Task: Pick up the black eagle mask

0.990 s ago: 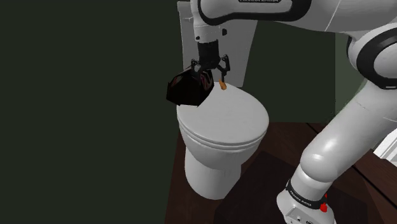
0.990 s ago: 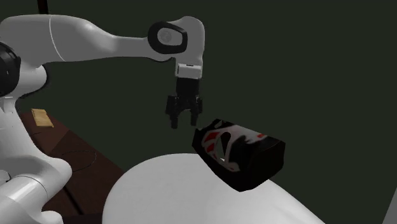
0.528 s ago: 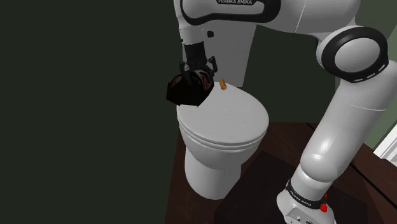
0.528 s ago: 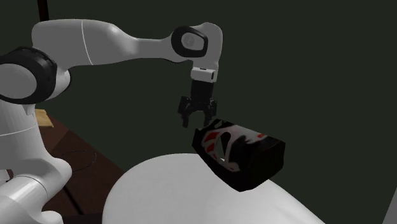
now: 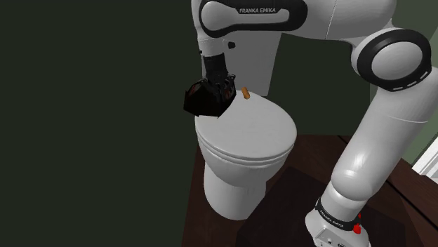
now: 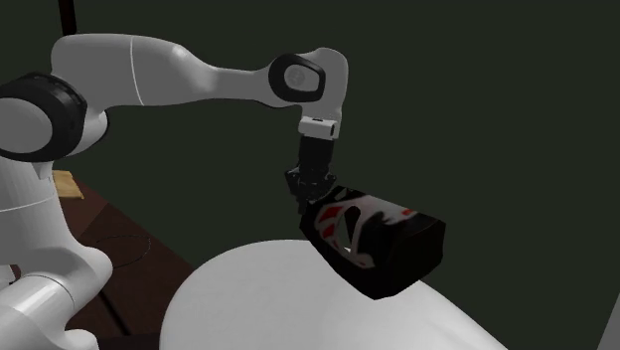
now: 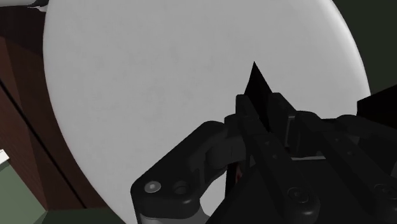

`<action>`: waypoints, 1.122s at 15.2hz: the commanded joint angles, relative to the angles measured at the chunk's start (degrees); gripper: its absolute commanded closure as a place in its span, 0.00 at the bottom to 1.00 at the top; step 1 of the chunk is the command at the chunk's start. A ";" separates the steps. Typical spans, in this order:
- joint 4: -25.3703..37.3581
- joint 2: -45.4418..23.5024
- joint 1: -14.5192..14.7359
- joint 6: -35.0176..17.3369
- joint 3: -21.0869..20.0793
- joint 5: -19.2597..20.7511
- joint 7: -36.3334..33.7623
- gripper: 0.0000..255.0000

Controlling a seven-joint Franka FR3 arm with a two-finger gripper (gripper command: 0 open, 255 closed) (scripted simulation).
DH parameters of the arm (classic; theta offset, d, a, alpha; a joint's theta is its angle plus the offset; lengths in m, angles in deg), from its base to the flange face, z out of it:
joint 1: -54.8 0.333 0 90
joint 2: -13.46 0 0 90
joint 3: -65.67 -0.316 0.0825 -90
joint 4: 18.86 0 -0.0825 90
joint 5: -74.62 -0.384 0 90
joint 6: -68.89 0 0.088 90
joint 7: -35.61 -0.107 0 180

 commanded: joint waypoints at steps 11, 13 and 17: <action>4.29 -1.05 0.21 3.33 -0.20 0.37 -0.18 1.00; 6.55 -1.64 0.32 5.06 -0.30 0.59 -0.24 1.00; 11.46 -3.09 0.64 8.65 -0.53 1.15 -0.43 1.00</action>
